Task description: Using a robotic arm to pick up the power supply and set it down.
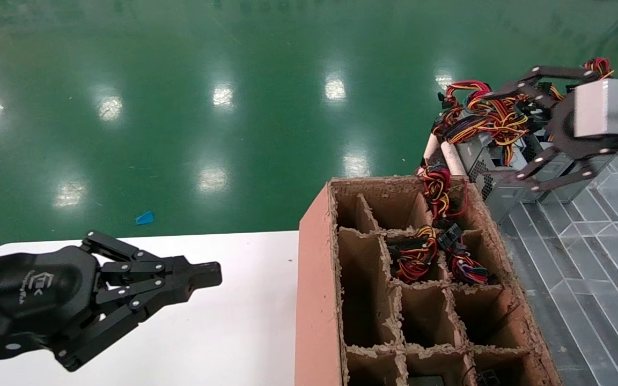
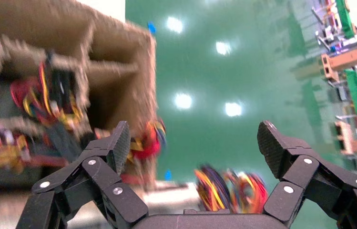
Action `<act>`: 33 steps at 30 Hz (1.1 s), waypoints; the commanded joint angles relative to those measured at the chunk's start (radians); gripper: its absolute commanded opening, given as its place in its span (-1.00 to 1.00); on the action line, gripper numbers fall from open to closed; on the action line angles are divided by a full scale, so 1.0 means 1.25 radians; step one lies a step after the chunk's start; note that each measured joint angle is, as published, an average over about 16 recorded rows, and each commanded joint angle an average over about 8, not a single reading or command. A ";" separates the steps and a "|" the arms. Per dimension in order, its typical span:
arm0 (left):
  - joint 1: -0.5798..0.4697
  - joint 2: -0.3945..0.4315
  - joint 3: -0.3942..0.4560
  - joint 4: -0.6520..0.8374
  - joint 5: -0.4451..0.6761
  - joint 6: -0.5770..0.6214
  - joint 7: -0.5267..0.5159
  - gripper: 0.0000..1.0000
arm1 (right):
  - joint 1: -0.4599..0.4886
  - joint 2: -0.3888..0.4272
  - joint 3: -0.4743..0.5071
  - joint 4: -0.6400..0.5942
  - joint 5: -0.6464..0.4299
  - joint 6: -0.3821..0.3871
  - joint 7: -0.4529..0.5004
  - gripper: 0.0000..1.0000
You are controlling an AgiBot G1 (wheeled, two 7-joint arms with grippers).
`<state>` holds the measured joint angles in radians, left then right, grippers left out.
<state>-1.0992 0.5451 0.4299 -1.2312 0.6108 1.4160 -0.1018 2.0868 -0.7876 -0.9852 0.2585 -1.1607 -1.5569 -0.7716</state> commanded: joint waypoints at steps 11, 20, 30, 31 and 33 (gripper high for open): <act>0.000 0.000 0.000 0.000 0.000 0.000 0.000 -1.00 | -0.188 0.033 0.131 0.190 0.080 0.011 0.178 1.00; 0.000 0.000 0.000 0.000 0.000 0.000 0.000 0.10 | -0.328 0.057 0.229 0.333 0.140 0.020 0.311 1.00; 0.000 0.000 0.000 0.000 0.000 0.000 0.000 1.00 | -0.488 0.085 0.340 0.494 0.207 0.030 0.462 1.00; 0.000 0.000 0.000 0.000 0.000 0.000 0.000 1.00 | -0.504 0.088 0.351 0.511 0.214 0.030 0.478 1.00; 0.000 0.000 0.000 0.000 0.000 0.000 0.000 1.00 | -0.535 0.093 0.373 0.543 0.227 0.032 0.507 1.00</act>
<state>-1.0992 0.5451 0.4299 -1.2312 0.6108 1.4160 -0.1018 1.4176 -0.6710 -0.5187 0.9366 -0.8763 -1.5164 -0.1374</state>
